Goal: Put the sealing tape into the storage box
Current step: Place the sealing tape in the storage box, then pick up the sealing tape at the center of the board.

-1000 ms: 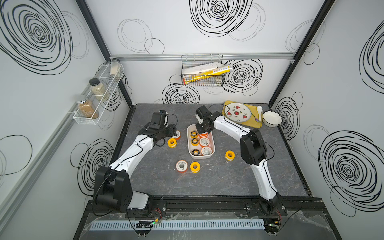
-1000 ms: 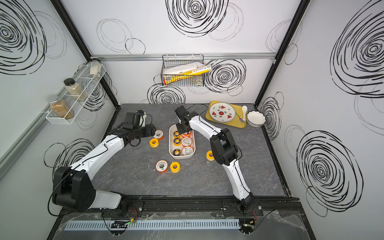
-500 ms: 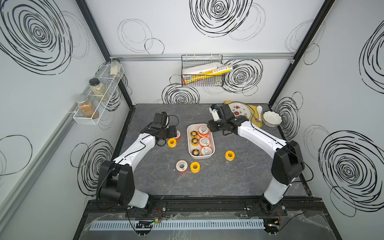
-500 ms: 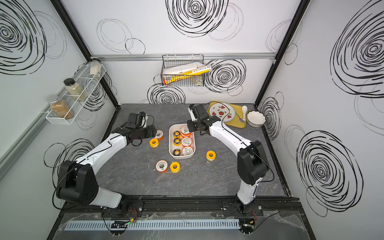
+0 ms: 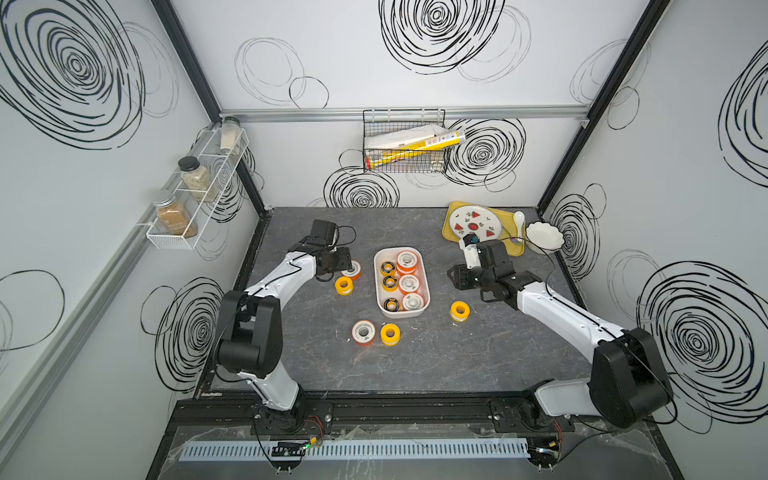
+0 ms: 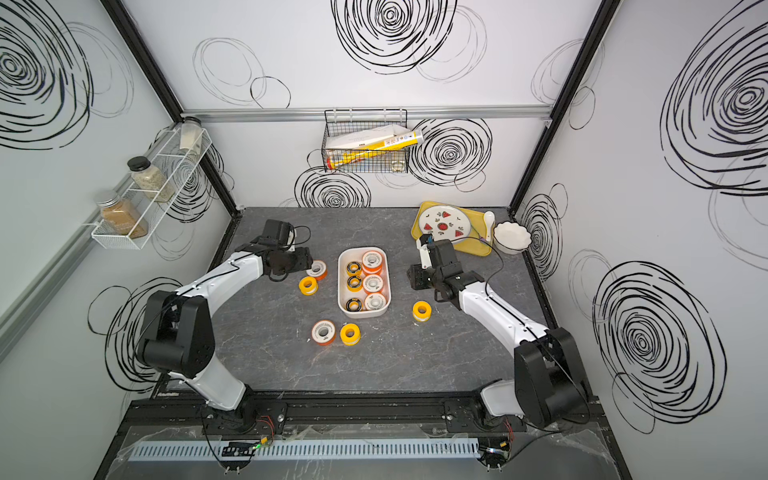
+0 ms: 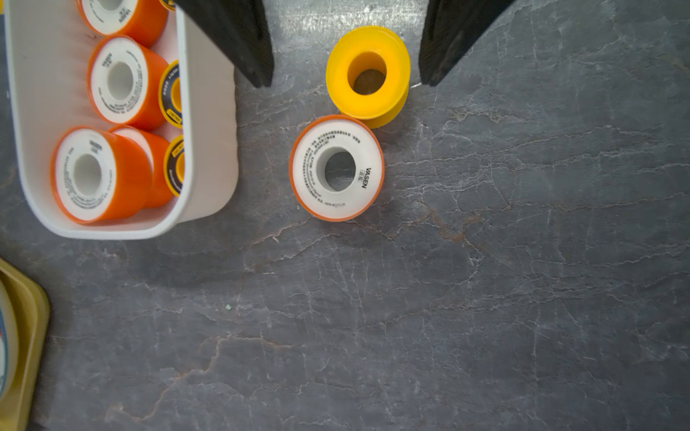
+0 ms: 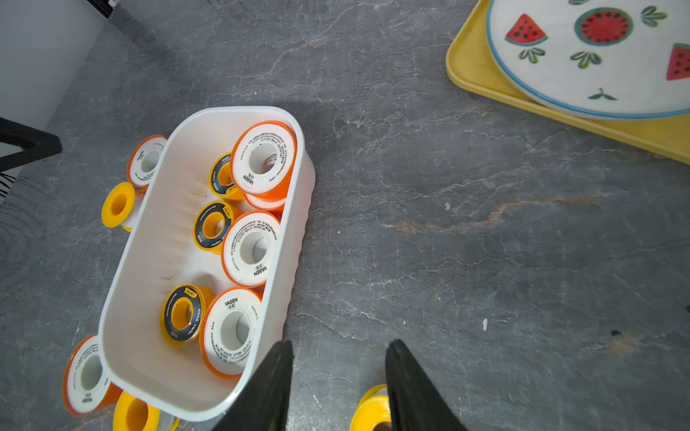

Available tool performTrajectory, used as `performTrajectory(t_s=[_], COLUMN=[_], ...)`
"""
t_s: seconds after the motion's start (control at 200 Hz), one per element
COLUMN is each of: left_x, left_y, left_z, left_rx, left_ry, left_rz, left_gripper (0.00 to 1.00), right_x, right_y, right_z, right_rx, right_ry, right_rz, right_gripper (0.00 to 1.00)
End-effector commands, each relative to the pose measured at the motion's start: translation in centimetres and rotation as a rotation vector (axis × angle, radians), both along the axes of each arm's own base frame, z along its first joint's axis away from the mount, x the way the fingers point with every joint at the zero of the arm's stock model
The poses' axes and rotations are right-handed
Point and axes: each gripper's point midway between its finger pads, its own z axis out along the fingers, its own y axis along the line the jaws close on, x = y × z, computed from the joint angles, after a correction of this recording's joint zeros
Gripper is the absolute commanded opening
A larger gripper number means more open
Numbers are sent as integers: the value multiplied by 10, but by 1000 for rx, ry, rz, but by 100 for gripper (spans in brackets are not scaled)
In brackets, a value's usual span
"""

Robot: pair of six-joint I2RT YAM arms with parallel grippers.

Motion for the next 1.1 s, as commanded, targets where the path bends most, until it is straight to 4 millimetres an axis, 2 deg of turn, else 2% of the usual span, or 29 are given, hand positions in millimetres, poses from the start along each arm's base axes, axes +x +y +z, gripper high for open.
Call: performTrajectory(t_s=[0.0, 0.09, 0.265, 0.411, 0.776, 0.951, 1.096], left_x=[12, 21, 38, 45, 31, 30, 27], left_y=[7, 10, 8, 12, 13, 0, -9], left_z=[1, -8, -30, -42, -69, -68, -75], left_rx=[18, 41, 61, 95, 195, 195, 204], left_ry=[13, 38, 103, 140, 213, 198, 214], left_rz=[17, 20, 8, 20, -2, -49, -76], left_gripper=[69, 68, 57, 55, 46, 49, 49], right_x=[-6, -11, -15, -13, -9, -9, -9], right_y=[-1, -5, -10, -10, -10, -10, -10], right_z=[5, -1, -9, -12, -20, -25, -29], right_rx=[29, 20, -2, -4, -26, -32, -42], right_ry=[-36, -29, -21, -16, 2, 12, 23], right_rz=[-3, -15, -23, -27, -28, -24, -20], right_gripper=[47, 47, 47, 47, 47, 47, 47])
